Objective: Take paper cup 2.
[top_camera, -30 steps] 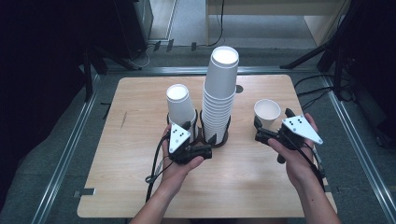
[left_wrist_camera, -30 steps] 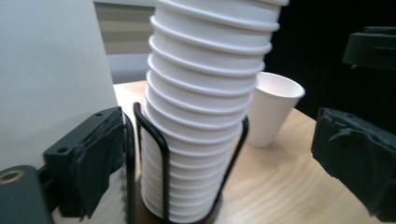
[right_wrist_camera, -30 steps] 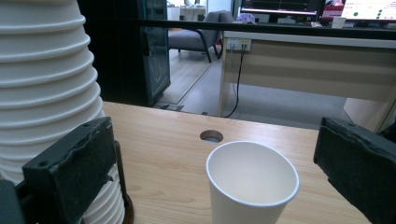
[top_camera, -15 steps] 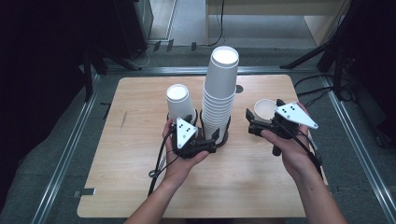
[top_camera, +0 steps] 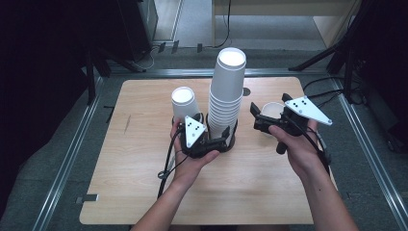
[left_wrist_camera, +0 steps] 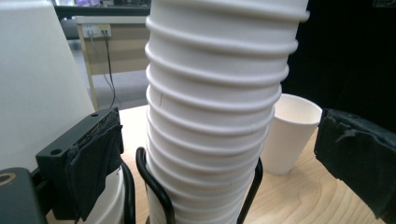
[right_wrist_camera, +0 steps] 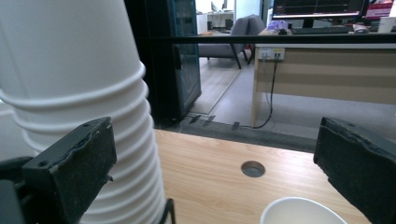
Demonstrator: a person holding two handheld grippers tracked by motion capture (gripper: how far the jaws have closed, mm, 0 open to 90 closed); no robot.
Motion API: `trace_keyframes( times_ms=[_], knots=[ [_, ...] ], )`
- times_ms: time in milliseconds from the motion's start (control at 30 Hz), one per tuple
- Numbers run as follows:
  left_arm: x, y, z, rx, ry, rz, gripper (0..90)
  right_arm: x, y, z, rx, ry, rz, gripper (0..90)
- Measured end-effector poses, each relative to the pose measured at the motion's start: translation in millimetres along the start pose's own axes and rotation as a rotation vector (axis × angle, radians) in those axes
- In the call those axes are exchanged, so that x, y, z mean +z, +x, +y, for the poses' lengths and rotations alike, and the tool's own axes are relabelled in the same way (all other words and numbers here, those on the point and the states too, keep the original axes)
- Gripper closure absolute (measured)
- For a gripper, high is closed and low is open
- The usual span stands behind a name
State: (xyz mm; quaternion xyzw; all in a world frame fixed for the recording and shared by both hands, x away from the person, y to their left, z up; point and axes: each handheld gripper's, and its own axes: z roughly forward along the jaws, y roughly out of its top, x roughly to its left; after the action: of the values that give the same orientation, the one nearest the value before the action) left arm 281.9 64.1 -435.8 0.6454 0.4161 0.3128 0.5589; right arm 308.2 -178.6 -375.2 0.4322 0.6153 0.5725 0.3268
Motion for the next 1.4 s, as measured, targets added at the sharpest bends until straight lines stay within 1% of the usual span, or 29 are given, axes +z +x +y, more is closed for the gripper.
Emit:
trace_keyframes(
  times_ms=[33,100,200,267,367,500,567,667,733,800,833,900,933,1033,1100,1233,1333,1400],
  knots=[
    [-0.3,-0.2,1.1,0.001,-0.004,-0.002,1.4,-0.3,2.2,3.5,0.007,-0.006,0.007,0.0],
    [0.0,-0.6,1.8,0.004,-0.017,-0.002,1.4,-1.0,4.9,6.4,0.001,-0.024,0.002,0.0],
    [2.1,-1.8,-0.9,-0.005,-0.016,-0.006,1.4,-0.5,8.1,7.7,0.008,-0.043,0.008,0.0],
    [3.1,-2.9,-1.9,0.0,-0.01,-0.003,1.4,-1.2,12.5,7.4,0.029,-0.043,0.018,0.0],
    [6.3,-4.3,-0.9,0.01,-0.002,0.0,1.4,-0.5,21.4,7.7,0.042,-0.04,0.044,0.0],
    [9.1,-1.2,5.8,0.023,-0.018,0.011,1.4,2.6,31.9,14.0,0.02,-0.053,0.067,0.0],
    [12.2,1.3,9.2,0.02,-0.02,0.012,1.4,6.2,36.2,17.2,0.017,-0.055,0.076,0.0],
    [15.4,2.9,12.3,0.03,-0.024,0.012,1.4,12.2,42.5,21.6,0.021,-0.054,0.105,0.0],
    [16.9,3.0,14.0,0.032,-0.034,0.013,1.4,16.0,47.4,25.2,0.025,-0.052,0.133,0.0],
    [17.4,3.3,15.2,0.026,-0.042,0.016,1.4,18.5,51.1,28.0,0.02,-0.049,0.141,0.0],
    [17.6,3.3,15.5,0.025,-0.042,0.016,1.5,20.5,53.1,29.9,0.014,-0.05,0.153,0.0],
    [18.9,1.8,15.8,0.024,-0.049,0.018,1.5,22.5,55.9,32.5,0.019,-0.048,0.163,0.0],
    [19.5,0.8,15.9,0.029,-0.05,0.018,1.5,23.4,57.3,34.1,0.015,-0.05,0.164,0.0],
    [21.7,-0.4,16.5,0.04,-0.049,0.019,1.5,27.5,58.8,38.1,0.002,-0.052,0.175,0.0],
    [23.7,-1.4,16.8,0.059,-0.059,0.02,1.6,31.2,57.5,40.3,0.003,-0.043,0.187,0.0],
    [25.9,-3.5,17.3,0.069,-0.066,0.023,1.7,35.5,55.3,42.4,0.033,-0.023,0.251,0.0],
    [29.2,-6.2,15.3,0.071,-0.059,0.018,3.7,38.8,55.4,41.6,0.014,-0.019,0.239,0.6],
    [31.9,-8.0,13.7,0.072,-0.055,0.03,3.8,41.8,55.4,40.8,0.012,-0.016,0.242,1.6]
  ],
)
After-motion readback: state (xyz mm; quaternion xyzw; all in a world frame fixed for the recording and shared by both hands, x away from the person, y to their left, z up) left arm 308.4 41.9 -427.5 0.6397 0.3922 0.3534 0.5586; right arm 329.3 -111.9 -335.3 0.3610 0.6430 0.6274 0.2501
